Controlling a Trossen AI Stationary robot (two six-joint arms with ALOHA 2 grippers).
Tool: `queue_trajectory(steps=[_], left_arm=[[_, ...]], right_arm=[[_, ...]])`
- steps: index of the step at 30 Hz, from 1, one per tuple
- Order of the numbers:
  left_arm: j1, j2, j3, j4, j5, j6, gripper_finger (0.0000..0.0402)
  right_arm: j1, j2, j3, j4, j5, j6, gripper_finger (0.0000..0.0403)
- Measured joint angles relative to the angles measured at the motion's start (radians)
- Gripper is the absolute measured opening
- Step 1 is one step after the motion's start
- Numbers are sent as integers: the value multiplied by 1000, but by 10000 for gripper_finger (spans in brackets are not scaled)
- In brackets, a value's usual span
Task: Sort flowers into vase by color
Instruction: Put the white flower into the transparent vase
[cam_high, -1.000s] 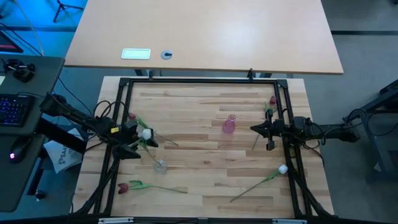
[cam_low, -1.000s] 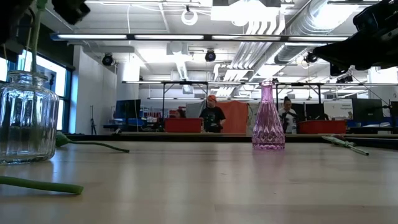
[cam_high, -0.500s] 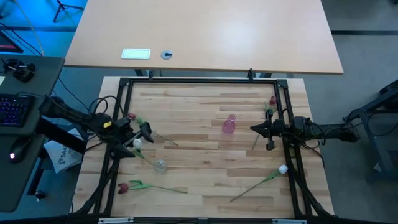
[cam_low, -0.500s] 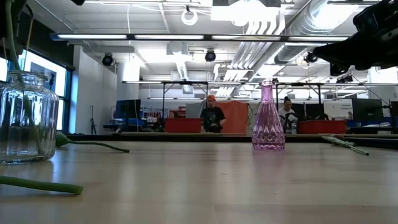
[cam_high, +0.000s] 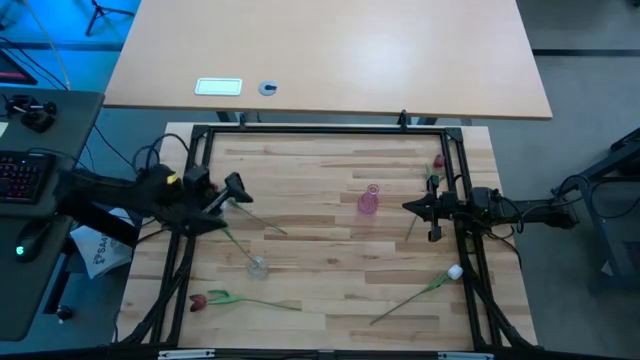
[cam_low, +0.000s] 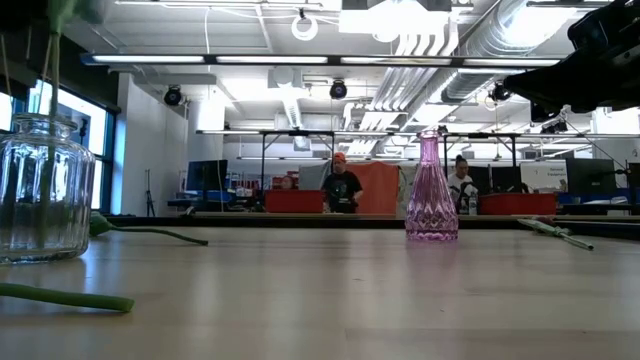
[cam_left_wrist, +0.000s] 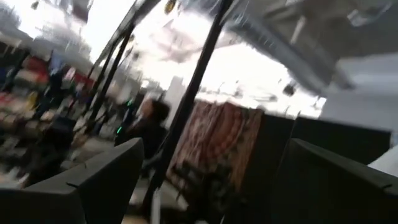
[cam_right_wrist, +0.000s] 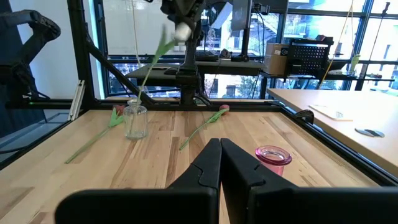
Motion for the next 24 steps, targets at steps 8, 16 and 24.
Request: queue_trajectory(steps=[8,16,24], left_arm=[[140,44,211,-340,-17,65,386],[330,313,383,-707,7,6,386],[465,577,472,-834,106,-93,386]], right_arm=[[0,0,0,0,0,0,0],[0,0,0,0,0,0,0],[0,0,0,0,0,0,0]])
